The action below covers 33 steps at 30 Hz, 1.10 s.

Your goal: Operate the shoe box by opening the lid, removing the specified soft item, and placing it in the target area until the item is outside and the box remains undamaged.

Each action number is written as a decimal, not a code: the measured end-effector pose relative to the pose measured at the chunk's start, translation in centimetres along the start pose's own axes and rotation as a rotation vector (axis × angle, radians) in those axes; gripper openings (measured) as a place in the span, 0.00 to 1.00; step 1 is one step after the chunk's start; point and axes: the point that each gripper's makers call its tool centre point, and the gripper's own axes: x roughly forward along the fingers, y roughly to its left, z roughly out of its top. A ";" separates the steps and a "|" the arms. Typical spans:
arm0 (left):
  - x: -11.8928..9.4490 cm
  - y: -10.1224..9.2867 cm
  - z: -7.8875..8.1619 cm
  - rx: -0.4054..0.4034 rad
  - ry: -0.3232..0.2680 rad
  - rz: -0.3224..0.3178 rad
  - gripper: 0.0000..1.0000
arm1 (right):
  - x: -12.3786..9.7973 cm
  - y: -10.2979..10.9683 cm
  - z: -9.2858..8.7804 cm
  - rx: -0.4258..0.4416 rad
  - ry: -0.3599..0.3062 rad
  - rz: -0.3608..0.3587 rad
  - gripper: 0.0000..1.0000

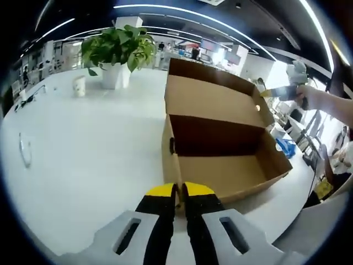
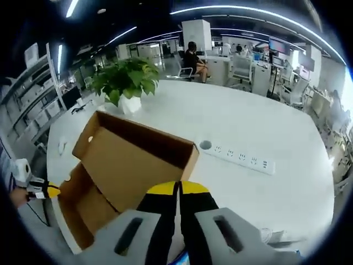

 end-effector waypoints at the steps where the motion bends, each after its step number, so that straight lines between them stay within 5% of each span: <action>1: 0.0 0.0 0.0 0.000 -0.001 -0.001 0.03 | -0.3 0.2 0.1 -0.007 -0.011 0.001 0.00; 12: -0.2 -0.1 0.0 -0.004 -0.015 -0.004 0.03 | -3.0 1.4 0.1 -0.058 -0.076 0.018 0.00; 33: -0.5 -0.3 -0.1 -0.010 -0.024 -0.022 0.04 | -8.1 4.4 -2.5 0.012 -0.198 0.022 0.00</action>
